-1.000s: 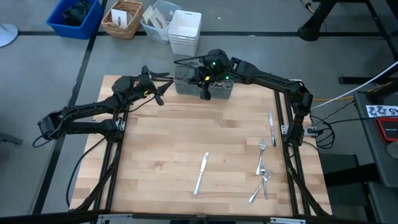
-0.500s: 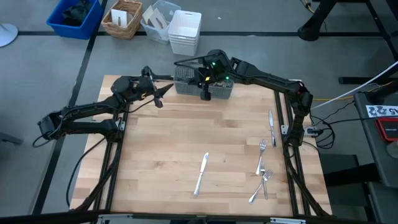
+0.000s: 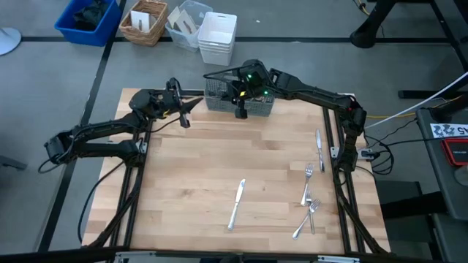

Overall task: Sort silverware
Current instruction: Put the table knife into the gray silverware organizer

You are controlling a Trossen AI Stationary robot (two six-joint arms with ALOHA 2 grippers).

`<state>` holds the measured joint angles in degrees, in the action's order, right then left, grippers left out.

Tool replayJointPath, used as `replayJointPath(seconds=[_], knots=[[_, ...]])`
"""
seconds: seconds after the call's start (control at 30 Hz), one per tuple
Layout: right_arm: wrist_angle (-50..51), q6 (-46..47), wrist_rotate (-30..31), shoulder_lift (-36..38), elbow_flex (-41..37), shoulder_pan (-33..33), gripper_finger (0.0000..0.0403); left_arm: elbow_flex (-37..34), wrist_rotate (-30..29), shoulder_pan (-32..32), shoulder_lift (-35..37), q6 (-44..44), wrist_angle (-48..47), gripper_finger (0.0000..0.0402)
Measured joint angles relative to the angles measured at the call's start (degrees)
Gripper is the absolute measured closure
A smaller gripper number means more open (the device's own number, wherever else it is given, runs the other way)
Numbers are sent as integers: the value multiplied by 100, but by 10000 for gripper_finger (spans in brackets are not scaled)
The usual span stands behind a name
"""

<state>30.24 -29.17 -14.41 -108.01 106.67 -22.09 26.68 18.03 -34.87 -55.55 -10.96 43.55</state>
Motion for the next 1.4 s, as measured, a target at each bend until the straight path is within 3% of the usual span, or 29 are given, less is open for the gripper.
replayJointPath(seconds=[0.2, 0.63, 1.03, 1.23, 1.4], knots=[[44, -32, 0, 0, 0, -4, 374, 0, -22, -2, 2, -141, -127, 395], [37, -133, 33, 0, 0, -6, 372, 0, -100, -9, 4, -131, -204, 399], [-52, -100, 255, 0, 2, -6, 278, -7, -668, -11, -5, -107, -239, 401], [-42, -111, 640, 0, 2, -6, 268, -7, -909, -11, -4, -107, -240, 401], [300, -125, 1516, 0, 302, -6, 268, -7, -1588, -11, -4, -222, -238, 401]])
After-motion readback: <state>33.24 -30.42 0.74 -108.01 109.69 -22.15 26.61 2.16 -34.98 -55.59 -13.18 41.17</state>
